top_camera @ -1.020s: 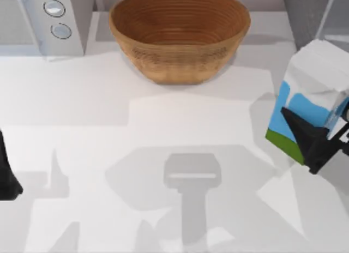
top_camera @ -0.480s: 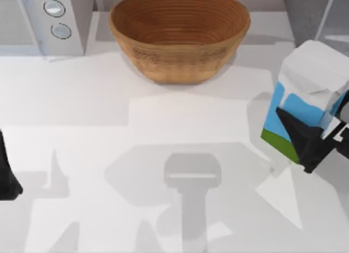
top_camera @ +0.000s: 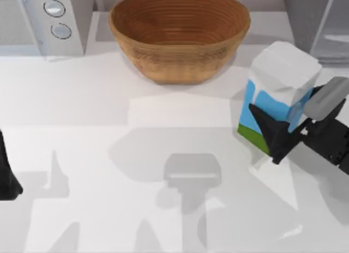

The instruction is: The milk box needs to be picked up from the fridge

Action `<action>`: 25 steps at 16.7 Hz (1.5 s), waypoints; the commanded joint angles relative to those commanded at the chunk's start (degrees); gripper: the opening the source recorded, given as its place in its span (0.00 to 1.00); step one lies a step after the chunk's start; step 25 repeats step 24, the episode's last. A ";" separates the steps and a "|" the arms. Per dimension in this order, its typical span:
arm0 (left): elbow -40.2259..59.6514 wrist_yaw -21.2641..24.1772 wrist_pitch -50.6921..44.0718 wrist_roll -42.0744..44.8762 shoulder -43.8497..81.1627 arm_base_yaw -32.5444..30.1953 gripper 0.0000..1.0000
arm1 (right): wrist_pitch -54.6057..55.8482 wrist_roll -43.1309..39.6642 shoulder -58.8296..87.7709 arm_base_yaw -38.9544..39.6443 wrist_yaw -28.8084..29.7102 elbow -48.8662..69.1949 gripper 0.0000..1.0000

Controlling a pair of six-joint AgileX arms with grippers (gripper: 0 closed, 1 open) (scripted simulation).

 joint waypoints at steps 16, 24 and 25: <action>0.00 0.00 0.00 0.00 0.00 0.00 1.00 | 0.50 -0.01 1.06 0.42 0.47 0.62 0.83; 0.00 0.00 0.00 0.00 0.00 0.00 1.00 | 0.50 -0.01 1.06 0.42 0.47 0.62 1.00; 0.00 0.00 0.00 0.00 0.00 0.00 1.00 | 0.50 -0.01 1.06 0.42 0.47 0.62 1.00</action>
